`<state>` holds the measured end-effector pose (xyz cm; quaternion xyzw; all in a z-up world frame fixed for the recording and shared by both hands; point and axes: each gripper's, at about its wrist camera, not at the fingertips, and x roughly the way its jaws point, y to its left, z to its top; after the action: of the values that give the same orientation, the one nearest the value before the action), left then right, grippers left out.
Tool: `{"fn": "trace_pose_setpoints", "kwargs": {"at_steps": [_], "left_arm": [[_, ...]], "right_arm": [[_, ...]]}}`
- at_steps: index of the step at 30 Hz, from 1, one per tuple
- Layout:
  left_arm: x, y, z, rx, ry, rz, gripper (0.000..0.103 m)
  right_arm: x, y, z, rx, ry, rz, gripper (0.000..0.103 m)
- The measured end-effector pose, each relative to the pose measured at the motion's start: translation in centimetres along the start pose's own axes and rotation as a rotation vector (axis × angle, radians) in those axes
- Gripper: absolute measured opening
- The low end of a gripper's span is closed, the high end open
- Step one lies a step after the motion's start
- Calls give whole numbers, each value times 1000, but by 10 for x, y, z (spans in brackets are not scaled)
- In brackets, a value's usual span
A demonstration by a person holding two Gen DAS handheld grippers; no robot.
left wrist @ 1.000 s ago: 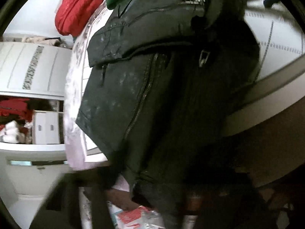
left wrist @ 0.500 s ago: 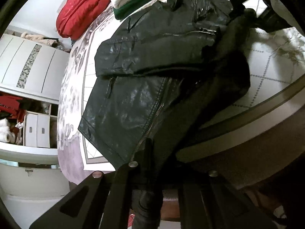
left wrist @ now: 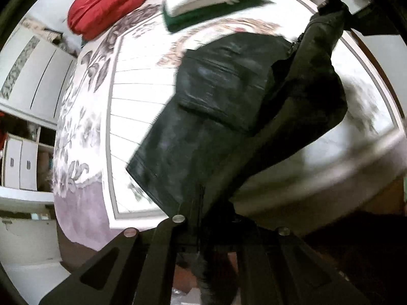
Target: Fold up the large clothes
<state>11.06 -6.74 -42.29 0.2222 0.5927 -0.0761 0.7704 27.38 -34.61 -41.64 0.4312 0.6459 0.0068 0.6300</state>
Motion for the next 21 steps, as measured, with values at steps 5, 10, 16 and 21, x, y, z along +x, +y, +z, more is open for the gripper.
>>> {"fn": "trace_pose_setpoints", "kwargs": {"at_steps": [5,10,16,21], "left_arm": [[58,77,46,-124,16,-71,4],[155,126,70,-231,135,-185,11],[176,162,73,-349,121,-312,26],[138,197,54,-483,32,-333,83]], "right_arm": [[49,74,45,-79,-21,-35,9],[131,108,94,-74,0,-83,9],[179,102,115,-51,30,-19,51],[139,95,90,-78,-16,126,80]]}}
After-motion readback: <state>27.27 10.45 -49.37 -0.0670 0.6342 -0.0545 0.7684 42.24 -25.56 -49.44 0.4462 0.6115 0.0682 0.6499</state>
